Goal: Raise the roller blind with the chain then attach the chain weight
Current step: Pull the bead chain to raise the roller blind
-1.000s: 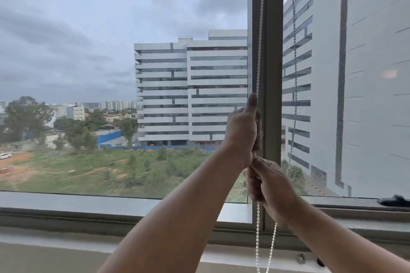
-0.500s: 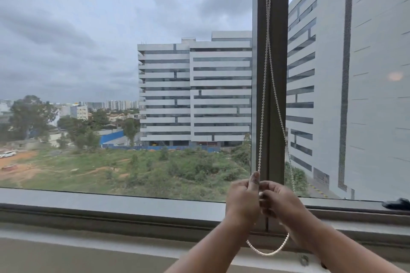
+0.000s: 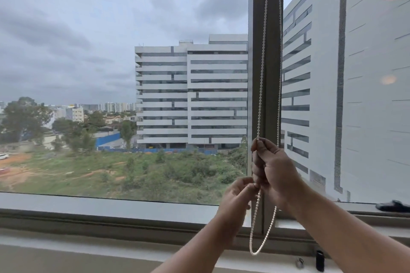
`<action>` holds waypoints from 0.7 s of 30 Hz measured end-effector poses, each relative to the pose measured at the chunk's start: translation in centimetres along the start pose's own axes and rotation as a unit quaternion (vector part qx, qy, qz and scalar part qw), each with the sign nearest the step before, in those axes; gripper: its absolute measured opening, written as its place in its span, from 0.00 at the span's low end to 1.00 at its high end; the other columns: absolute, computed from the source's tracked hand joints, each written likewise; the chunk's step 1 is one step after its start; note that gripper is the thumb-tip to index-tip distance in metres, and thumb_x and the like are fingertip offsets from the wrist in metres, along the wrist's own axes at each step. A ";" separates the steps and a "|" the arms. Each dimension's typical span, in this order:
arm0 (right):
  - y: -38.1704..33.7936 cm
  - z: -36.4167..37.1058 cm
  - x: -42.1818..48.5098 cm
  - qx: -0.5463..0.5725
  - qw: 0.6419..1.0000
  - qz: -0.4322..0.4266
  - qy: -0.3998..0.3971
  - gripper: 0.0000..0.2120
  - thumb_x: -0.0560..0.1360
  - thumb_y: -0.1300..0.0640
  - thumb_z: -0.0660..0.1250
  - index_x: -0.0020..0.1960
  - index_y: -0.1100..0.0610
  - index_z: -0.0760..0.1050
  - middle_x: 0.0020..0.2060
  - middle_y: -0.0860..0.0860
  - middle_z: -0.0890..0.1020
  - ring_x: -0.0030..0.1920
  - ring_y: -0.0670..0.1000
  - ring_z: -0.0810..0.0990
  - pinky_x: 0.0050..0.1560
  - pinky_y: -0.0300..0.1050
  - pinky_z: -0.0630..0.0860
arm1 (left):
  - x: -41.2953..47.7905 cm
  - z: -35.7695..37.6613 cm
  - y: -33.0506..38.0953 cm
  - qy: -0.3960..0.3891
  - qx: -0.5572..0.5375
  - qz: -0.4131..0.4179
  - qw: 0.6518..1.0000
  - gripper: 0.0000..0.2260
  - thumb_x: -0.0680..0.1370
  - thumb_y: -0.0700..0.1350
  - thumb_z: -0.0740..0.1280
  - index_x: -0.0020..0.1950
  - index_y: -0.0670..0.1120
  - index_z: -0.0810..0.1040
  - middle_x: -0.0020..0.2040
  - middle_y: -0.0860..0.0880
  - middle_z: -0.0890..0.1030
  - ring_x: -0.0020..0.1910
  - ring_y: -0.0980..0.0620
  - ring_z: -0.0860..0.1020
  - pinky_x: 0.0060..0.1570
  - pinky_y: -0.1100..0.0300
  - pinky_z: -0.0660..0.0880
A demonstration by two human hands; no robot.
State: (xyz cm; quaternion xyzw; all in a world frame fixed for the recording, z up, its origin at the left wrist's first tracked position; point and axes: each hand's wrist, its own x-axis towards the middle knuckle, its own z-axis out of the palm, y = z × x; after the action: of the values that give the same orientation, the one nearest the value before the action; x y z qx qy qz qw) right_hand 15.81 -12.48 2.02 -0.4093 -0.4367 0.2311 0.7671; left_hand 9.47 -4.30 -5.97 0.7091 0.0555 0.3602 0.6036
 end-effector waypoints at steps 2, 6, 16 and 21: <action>0.1 0.4 0.0 0.010 1.000 0.000 0.009 0.17 0.82 0.57 0.55 0.38 0.53 0.75 0.21 0.48 0.63 0.20 0.46 0.60 0.21 0.37 0.57 | 1.1 -0.2 2.0 -0.011 -0.014 0.022 1.000 0.18 0.65 0.59 0.63 0.47 0.49 0.78 0.37 0.53 0.80 0.41 0.52 0.77 0.44 0.58 0.72; 0.3 1.0 -0.1 -0.010 1.000 0.010 0.023 0.12 0.82 0.57 0.56 0.43 0.53 0.75 0.24 0.50 0.68 0.23 0.47 0.63 0.26 0.41 0.56 | 3.1 1.3 9.1 0.040 -0.081 0.044 0.995 0.16 0.79 0.52 0.60 0.49 0.42 0.79 0.39 0.44 0.81 0.38 0.47 0.78 0.34 0.61 0.76; -0.3 0.9 -1.5 -0.038 0.999 -0.006 -0.007 0.16 0.82 0.60 0.54 0.37 0.55 0.71 0.18 0.47 0.65 0.18 0.45 0.59 0.20 0.38 0.56 | 5.4 2.9 12.6 0.107 -0.081 0.079 0.988 0.25 0.81 0.58 0.61 0.28 0.46 0.66 0.18 0.52 0.62 0.17 0.55 0.58 0.22 0.64 0.57; 1.3 0.2 -2.6 -0.058 0.998 0.015 -0.002 0.16 0.82 0.62 0.54 0.37 0.57 0.70 0.18 0.48 0.66 0.17 0.45 0.60 0.19 0.36 0.56 | 4.3 2.8 10.4 0.115 -0.093 0.064 0.987 0.25 0.80 0.58 0.63 0.26 0.47 0.65 0.18 0.52 0.61 0.18 0.54 0.58 0.24 0.62 0.57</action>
State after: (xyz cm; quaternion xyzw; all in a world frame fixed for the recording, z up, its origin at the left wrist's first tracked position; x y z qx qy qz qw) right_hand 14.29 -13.51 -0.21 -0.4588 -0.4446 0.2173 0.7380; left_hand 10.51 -7.12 5.23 0.6059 0.0454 0.4811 0.6320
